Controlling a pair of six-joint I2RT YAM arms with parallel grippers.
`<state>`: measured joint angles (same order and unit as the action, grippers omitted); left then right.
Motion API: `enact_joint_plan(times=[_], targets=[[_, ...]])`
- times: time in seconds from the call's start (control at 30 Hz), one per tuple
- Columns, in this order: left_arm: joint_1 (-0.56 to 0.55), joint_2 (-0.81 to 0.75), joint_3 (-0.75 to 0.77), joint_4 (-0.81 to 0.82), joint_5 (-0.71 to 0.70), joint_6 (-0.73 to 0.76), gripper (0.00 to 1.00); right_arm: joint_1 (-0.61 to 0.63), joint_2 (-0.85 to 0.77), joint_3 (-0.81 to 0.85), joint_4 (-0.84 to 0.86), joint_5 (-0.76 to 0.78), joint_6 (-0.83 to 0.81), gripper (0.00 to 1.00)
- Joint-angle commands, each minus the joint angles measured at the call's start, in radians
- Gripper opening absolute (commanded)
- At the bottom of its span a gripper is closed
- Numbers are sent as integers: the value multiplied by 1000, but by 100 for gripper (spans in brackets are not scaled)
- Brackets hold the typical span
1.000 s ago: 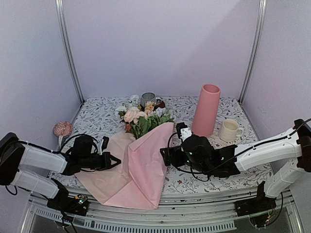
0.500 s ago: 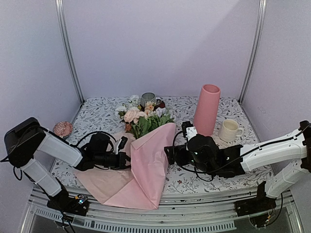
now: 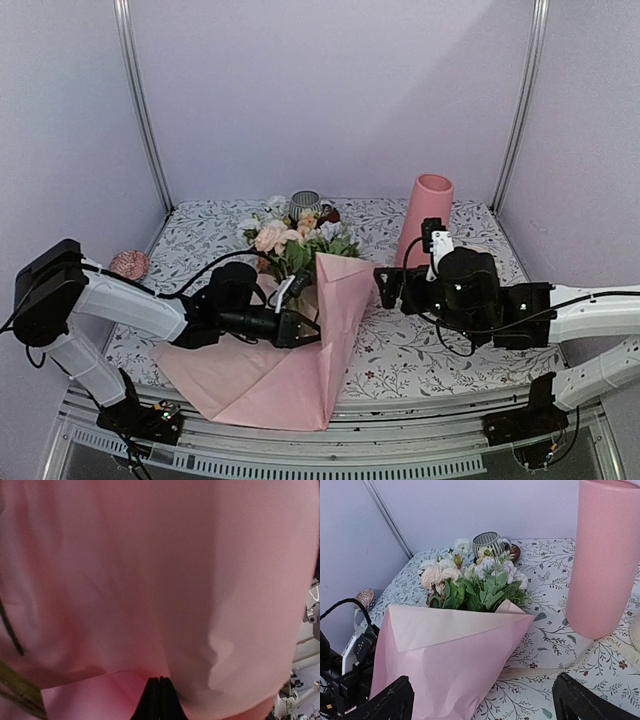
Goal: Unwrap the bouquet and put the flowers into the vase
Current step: Unfold the two-thirds folded wrapping paper from the folded wrapping paper.
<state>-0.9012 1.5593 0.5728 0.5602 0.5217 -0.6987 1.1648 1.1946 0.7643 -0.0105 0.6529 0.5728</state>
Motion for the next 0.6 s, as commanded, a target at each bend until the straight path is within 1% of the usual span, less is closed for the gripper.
enact_joint_plan(times=[0.0, 0.13, 0.27, 0.43, 0.5, 0.57], targets=[[-99, 71, 126, -42, 17, 69, 3, -23, -107, -10, -96, 17, -35, 99], [-168, 174, 259, -138, 2, 111, 7, -44, -165, 30, -211, -3, -59, 99], [-205, 323, 372, -173, 29, 120, 13, -51, -185, 79, -353, 48, -41, 99], [-235, 507, 538, -312, 35, 133, 17, -60, -223, 68, -397, 45, -6, 99], [-245, 556, 595, -359, 35, 139, 18, -69, -226, 53, -398, 21, 1, 99], [-253, 585, 627, -371, 36, 139, 19, -89, -216, 50, -425, -7, 13, 99]])
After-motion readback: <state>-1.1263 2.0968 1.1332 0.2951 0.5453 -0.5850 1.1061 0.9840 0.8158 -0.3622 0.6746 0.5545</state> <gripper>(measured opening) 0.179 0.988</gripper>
